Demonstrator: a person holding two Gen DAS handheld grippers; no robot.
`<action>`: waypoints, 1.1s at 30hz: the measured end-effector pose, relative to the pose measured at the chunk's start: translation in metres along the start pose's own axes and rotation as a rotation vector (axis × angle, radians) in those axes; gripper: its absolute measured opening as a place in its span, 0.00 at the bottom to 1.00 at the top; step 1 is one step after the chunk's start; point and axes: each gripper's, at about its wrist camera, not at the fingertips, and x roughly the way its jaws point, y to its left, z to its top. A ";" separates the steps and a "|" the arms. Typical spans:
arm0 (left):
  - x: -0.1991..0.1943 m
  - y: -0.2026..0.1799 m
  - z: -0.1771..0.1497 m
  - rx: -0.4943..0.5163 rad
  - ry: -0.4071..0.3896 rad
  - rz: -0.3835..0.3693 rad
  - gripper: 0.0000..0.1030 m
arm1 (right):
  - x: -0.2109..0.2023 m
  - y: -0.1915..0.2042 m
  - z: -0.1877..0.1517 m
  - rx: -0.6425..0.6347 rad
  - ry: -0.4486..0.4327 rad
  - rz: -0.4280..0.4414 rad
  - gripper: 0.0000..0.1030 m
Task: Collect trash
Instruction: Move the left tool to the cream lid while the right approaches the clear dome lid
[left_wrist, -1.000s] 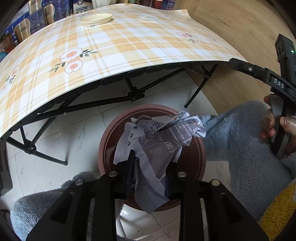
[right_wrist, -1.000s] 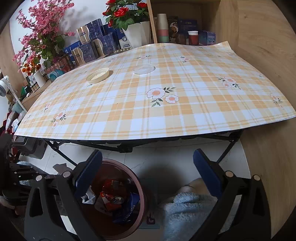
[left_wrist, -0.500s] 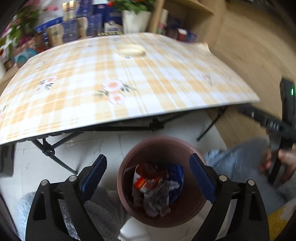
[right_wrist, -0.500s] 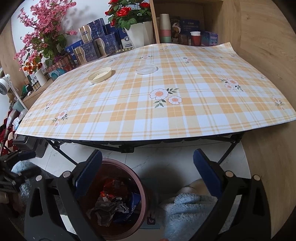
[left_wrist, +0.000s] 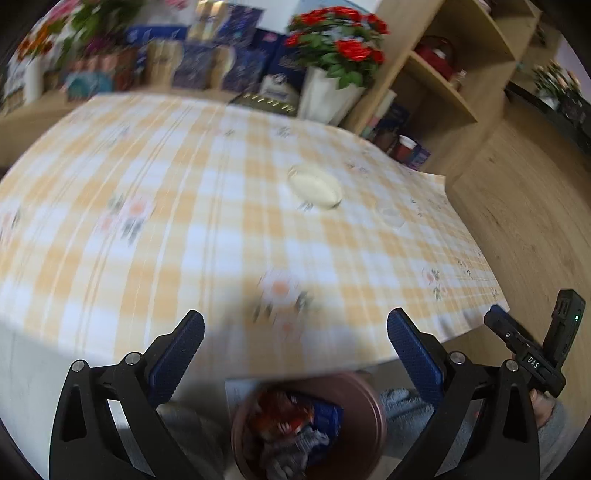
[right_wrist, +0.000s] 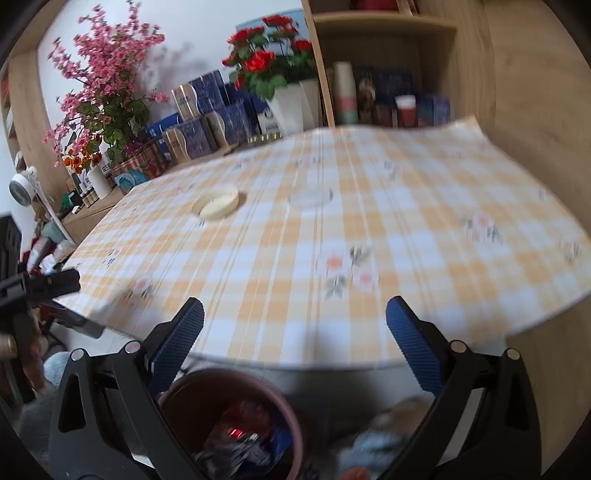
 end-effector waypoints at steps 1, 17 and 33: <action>0.006 -0.006 0.011 0.030 -0.001 -0.007 0.94 | 0.003 0.000 0.004 -0.008 -0.005 0.005 0.95; 0.168 -0.062 0.107 0.336 0.145 0.119 0.94 | 0.073 -0.026 0.058 0.082 -0.003 0.039 0.95; 0.242 -0.051 0.138 0.322 0.229 0.251 0.93 | 0.111 -0.041 0.087 0.086 0.092 0.007 0.94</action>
